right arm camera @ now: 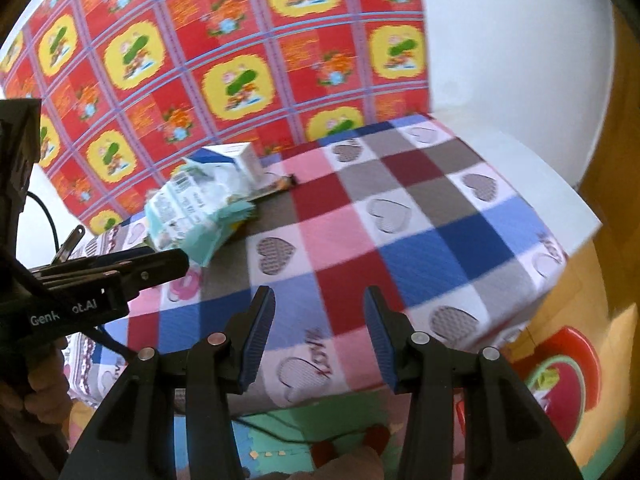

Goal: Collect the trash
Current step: 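Move both tools back over the trash pile on the bed, then close the left gripper on the white shuttlecock in the pile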

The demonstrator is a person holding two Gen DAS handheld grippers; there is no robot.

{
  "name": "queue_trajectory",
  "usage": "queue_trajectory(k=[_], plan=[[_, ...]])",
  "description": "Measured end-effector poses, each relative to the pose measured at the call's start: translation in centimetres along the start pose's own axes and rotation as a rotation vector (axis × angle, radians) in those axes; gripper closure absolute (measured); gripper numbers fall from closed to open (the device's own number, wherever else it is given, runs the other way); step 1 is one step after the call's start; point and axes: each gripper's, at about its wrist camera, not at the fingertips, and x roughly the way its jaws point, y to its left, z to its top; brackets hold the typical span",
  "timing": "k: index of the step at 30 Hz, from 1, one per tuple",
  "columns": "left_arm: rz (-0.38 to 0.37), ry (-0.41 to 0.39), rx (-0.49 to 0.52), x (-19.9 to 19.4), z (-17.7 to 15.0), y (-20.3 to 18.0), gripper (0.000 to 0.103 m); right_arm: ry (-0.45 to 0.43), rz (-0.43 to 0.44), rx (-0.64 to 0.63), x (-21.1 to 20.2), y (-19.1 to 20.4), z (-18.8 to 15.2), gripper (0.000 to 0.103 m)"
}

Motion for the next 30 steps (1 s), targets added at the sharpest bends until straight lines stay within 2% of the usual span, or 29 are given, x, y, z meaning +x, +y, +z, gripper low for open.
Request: queue_trajectory(k=[10,17,22,30], plan=[[0.082,-0.014,-0.144,-0.6,1.0,7.1,0.053,0.035,0.078,-0.114,3.9,4.1,2.9,0.056],[0.142,-0.029,-0.246,-0.4,3.4,12.0,0.053,0.053,0.11,-0.152,6.8,5.0,5.5,0.056],[0.147,-0.038,-0.307,1.4,5.8,15.9,0.053,0.075,0.126,-0.165,8.9,5.0,7.1,0.056],[0.236,-0.023,-0.289,5.1,10.1,19.9,0.053,0.116,0.139,-0.178,12.4,4.3,8.5,0.056]])
